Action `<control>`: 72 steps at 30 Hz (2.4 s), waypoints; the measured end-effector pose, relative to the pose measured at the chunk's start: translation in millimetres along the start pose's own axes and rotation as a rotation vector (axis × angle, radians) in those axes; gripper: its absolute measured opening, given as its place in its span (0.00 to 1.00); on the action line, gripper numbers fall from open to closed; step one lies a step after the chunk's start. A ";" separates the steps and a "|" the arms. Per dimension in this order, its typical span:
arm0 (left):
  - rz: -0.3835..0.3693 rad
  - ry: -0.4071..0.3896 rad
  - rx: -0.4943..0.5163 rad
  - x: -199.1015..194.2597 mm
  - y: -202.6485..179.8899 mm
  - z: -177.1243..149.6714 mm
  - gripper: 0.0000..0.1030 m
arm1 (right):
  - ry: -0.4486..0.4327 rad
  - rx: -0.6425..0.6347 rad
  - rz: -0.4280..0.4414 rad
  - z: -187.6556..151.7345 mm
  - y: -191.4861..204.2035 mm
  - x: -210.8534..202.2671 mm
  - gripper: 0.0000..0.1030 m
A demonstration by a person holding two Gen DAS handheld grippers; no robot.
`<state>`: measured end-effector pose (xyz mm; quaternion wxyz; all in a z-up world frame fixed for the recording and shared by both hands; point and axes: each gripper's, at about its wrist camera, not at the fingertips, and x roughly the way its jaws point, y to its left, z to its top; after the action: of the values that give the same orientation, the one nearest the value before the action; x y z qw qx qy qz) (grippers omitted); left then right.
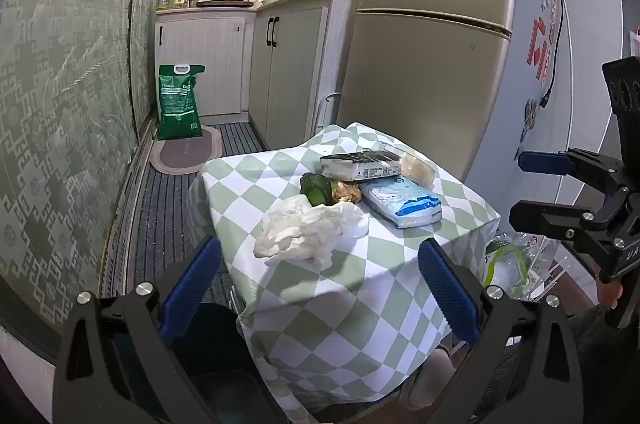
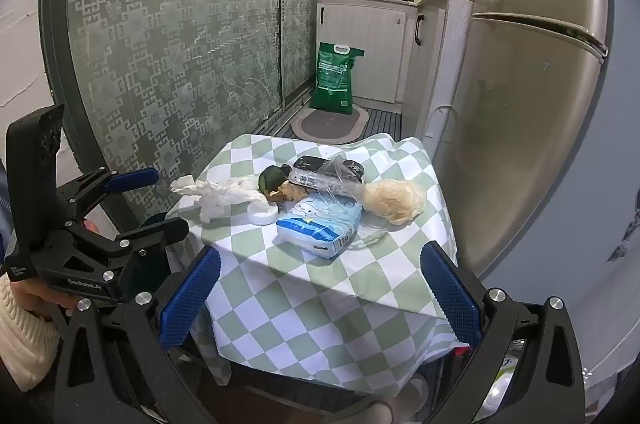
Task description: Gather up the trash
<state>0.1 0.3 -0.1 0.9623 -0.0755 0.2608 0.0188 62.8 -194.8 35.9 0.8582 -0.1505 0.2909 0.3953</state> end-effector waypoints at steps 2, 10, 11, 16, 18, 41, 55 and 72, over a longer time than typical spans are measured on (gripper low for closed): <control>0.002 -0.001 0.004 0.0 -0.2 0.0 0.97 | 0.000 0.000 -0.001 -0.1 0.0 0.0 0.98; 0.004 -0.004 0.006 -0.1 -0.1 -0.1 0.97 | -0.003 -0.001 0.001 -0.5 0.3 0.2 0.98; 0.004 -0.005 0.007 -0.1 -0.2 -0.1 0.97 | -0.001 0.002 0.001 -0.6 -0.5 0.1 0.98; 0.003 -0.006 0.006 -0.3 -0.2 -0.1 0.97 | -0.004 0.005 0.005 -0.9 -0.5 0.0 0.98; 0.004 -0.006 0.006 -0.3 -0.3 -0.1 0.97 | -0.005 0.002 0.005 0.9 1.7 -0.9 0.98; 0.004 -0.010 0.008 -0.6 -0.3 -0.2 0.97 | -0.003 0.002 0.001 -1.7 -0.1 0.6 0.98; 0.004 -0.011 0.008 -0.7 -0.2 -0.2 0.97 | -0.004 0.003 0.001 -2.3 -0.3 0.8 0.98; 0.001 -0.009 0.008 -2.0 -3.7 8.1 0.97 | -0.005 0.002 0.001 -2.1 -1.1 1.8 0.98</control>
<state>2.7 -2.1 8.4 0.9637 -0.0716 0.2564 0.0188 63.7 -195.5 33.2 0.8588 -0.1486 0.2893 0.3958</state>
